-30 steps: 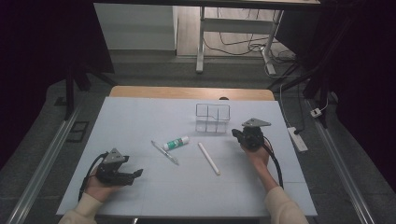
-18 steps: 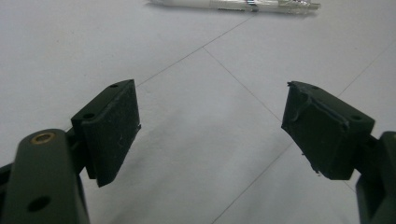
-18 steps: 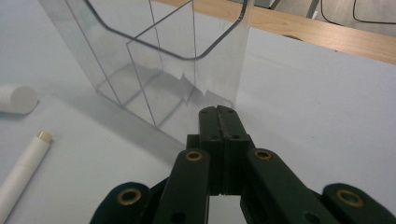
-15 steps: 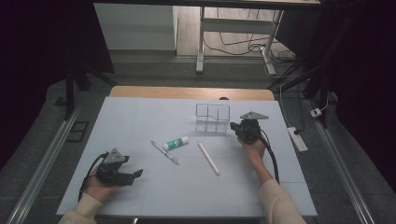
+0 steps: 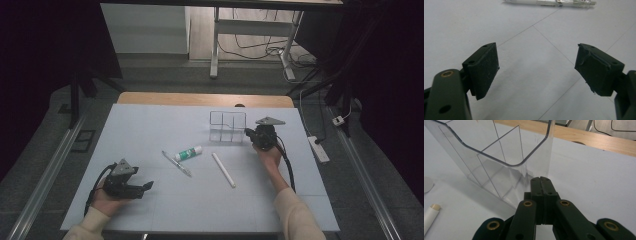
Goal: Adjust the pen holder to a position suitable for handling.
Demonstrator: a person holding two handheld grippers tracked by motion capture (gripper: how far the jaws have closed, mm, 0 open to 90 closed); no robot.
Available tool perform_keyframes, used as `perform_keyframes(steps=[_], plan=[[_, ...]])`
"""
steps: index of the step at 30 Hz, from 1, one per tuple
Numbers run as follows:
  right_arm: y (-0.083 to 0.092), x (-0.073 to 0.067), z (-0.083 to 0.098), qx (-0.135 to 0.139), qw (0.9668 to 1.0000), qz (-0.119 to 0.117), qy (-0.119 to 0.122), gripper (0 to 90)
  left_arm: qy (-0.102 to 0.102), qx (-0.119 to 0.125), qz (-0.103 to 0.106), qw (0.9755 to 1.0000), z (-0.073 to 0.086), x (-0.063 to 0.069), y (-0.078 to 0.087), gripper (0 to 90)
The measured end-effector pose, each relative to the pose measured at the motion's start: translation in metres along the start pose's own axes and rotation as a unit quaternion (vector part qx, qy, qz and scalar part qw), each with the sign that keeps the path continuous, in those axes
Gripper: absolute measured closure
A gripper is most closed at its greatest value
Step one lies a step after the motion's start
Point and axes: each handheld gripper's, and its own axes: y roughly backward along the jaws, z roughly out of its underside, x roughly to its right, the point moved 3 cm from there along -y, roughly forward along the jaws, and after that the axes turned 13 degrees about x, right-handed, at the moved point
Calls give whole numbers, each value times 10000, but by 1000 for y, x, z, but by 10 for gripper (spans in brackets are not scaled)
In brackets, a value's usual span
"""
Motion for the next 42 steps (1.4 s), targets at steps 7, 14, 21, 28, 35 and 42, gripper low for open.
perform_keyframes(steps=[7, 14, 21, 28, 35, 42], plan=[[-1, -1, -1, 10, 10000, 62, 14, 888, 3, 11, -1, 10000, -1, 0, 0, 192], [-7, -8, -1, -24, 10000, 33, 39, 888, 19, 27, 5, 10000, -1, 0, 1, 192], [-19, -19, 2, -163, 9998, -39, 64, 888, -3, 17, 41, 10000, 0, 0, 0, 192], [-30, -30, -4, -235, 9995, -109, 171, 888, -5, 12, 57, 10000, 0, 0, 0, 193], [-38, -37, -8, -262, 9993, -117, 240, 888, -7, 12, 66, 10000, 1, 0, 0, 193], [-44, -39, -10, -270, 9994, -130, 160, 888, -2, -1, 65, 10000, 1, 0, 0, 193]])
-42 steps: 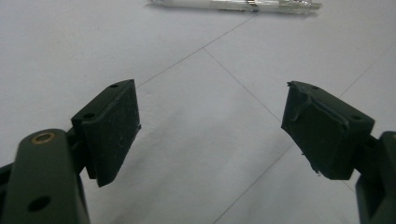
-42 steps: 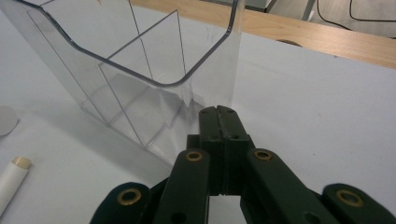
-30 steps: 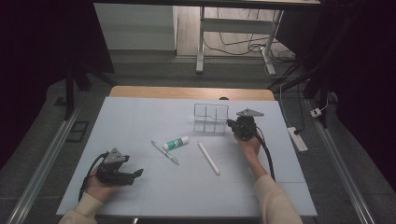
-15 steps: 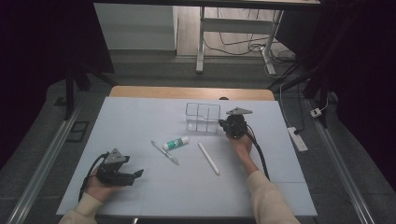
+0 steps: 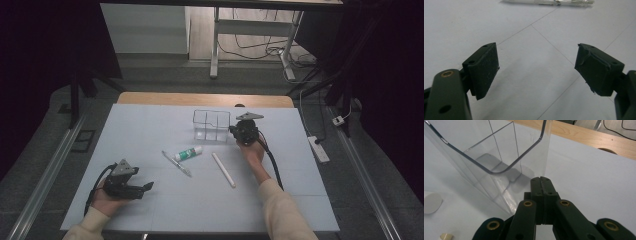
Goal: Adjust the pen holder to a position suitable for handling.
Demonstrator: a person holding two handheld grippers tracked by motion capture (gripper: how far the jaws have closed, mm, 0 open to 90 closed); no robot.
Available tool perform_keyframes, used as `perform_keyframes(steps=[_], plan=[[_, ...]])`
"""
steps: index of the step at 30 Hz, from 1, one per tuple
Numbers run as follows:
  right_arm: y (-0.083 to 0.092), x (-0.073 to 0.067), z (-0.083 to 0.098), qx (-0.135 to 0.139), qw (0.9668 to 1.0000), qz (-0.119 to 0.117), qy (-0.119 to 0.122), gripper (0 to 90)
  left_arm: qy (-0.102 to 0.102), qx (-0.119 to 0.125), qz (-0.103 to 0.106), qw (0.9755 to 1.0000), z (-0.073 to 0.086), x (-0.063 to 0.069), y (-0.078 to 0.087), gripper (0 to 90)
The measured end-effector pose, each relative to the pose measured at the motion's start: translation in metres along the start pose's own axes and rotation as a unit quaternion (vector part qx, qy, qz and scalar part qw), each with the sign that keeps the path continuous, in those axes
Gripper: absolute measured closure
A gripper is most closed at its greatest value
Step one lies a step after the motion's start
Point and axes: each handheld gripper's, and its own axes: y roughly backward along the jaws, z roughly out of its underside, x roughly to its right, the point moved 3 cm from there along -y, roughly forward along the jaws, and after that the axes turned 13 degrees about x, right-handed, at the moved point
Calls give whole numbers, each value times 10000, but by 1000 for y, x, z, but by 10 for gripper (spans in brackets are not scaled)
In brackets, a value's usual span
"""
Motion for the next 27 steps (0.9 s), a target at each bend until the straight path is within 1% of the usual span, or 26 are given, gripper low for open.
perform_keyframes(steps=[4, 5, 6, 9, 15, 17, 22, 25, 27], plan=[[0, 0, 2, -36, 10000, -36, -19, 888, 3, 7, -1, 10000, 0, 0, 0, 193], [3, -2, 4, -106, 9999, -75, 40, 888, 22, 5, -6, 10000, 1, -1, 0, 193], [3, -3, 4, -92, 9999, -84, 57, 888, 26, 7, -8, 10000, 1, -1, 0, 193], [8, -6, 6, -164, 9996, -89, 203, 888, 18, 9, -2, 10000, 1, -1, 0, 193], [17, -13, 10, -175, 9993, -168, 285, 888, -8, 6, 9, 10000, 0, 0, 0, 193], [19, -15, 11, -204, 9990, -193, 346, 888, -11, 2, 12, 10000, 0, 0, 0, 193], [21, -19, 12, -196, 9989, -253, 352, 887, -9, -11, 8, 10000, 0, 1, -1, 193], [21, -20, 11, -203, 9989, -251, 350, 888, -14, -4, 9, 10000, 0, 1, 0, 193], [21, -20, 10, -155, 9990, -249, 334, 888, -12, -13, 5, 10000, 0, 1, -1, 193]])
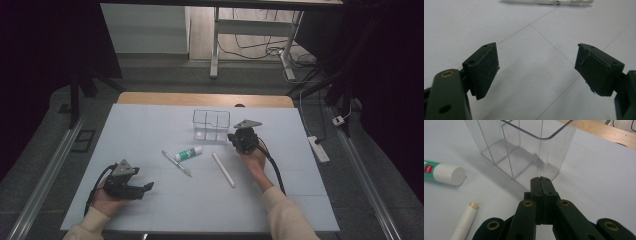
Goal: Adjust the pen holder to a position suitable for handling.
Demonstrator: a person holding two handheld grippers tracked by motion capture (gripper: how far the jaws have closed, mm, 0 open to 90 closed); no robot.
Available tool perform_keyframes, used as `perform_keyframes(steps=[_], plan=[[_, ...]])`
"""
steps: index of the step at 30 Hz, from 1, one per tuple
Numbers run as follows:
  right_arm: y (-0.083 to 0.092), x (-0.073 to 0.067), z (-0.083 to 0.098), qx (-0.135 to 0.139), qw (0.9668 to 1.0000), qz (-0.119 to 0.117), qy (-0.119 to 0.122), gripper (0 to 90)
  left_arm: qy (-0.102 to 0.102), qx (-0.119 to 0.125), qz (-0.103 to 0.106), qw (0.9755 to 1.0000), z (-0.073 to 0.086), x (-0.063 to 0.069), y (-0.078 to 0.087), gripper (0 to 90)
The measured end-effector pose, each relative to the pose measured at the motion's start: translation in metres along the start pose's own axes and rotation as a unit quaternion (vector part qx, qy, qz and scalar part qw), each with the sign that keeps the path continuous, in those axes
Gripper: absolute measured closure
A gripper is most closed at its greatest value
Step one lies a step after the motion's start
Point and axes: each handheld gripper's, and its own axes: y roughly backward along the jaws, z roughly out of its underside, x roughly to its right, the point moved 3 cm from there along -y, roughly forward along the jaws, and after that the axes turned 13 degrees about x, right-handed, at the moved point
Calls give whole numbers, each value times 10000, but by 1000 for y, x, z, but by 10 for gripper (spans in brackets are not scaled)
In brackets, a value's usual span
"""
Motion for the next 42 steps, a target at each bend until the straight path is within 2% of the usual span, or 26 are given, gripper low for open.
perform_keyframes(steps=[13, 23, 26, 27, 28, 31, 35, 39, 42], plan=[[-3, 1, -1, 24, 10000, -3, -40, 888, -10, 10, -4, 10000, 0, -1, 1, 193], [20, 1, 1, 102, 9999, -32, 75, 887, 3, 24, -16, 10000, 0, -2, 1, 193], [40, 2, 5, 146, 9998, -73, 123, 888, 2, 24, -18, 10000, 0, -2, 1, 193], [40, 2, 5, 146, 9998, -73, 123, 888, 3, 25, -18, 10000, 0, -2, 1, 193], [52, 3, 9, 183, 9997, -99, 123, 887, 2, 23, -20, 10000, 0, -2, 1, 193], [61, 5, 12, 208, 9997, -118, 106, 864, -5, 21, -14, 10000, 0, -2, 1, 193], [88, 8, 21, 296, 9992, -274, 55, 697, -9, 23, -19, 10000, -1, -2, 0, 194], [103, 9, 26, 384, 9986, -375, -4, 621, 2, 27, -26, 10000, -1, -2, 0, 194], [123, 10, 35, 428, 9982, -424, 3, 553, 12, 34, -27, 10000, -1, -3, 0, 196]])
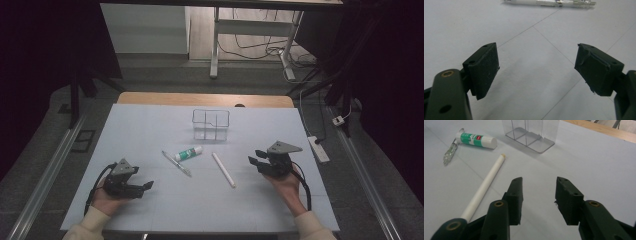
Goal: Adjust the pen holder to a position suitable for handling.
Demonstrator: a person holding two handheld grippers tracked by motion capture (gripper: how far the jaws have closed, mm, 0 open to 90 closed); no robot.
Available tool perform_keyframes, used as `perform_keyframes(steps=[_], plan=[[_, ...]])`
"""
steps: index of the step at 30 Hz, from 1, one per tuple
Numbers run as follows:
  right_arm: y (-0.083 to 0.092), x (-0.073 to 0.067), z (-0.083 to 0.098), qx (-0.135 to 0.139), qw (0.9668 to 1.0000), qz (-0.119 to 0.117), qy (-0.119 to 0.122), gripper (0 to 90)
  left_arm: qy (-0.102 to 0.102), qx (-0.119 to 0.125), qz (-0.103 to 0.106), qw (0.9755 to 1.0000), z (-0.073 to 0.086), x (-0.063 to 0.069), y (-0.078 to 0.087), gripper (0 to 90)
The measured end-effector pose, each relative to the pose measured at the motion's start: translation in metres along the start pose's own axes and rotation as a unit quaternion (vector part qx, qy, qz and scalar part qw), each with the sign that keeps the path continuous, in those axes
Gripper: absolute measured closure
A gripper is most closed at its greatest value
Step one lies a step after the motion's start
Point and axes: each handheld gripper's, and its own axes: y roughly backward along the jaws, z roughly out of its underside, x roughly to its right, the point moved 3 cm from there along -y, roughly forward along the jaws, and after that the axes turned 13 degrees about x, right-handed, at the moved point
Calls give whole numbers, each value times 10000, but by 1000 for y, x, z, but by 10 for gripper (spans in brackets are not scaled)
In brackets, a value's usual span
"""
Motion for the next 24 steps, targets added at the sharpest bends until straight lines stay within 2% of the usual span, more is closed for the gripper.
perform_keyframes(steps=[1, 3, 6, 11, 20, 24], plan=[[0, 0, 0, 0, 10000, 0, 0, 553, 1, 9, -1, 10000, 0, 0, 0, 196], [13, 0, 4, 35, 10000, 22, -20, 506, -18, 24, 10, 10000, 0, 0, -1, 199], [24, 1, 9, 2, 10000, 63, 4, 478, -23, 35, 21, 10000, -1, -1, -2, 202], [36, 1, 16, 30, 10000, 42, 5, 457, -23, 44, 13, 10000, -2, -2, -4, 205], [42, -1, 22, -97, 9998, 2, 156, 423, -112, 111, 10, 9999, -5, -3, -2, 210], [42, -1, 24, -113, 9998, -9, 192, 410, -175, 203, -54, 9996, -12, -6, 0, 218]])
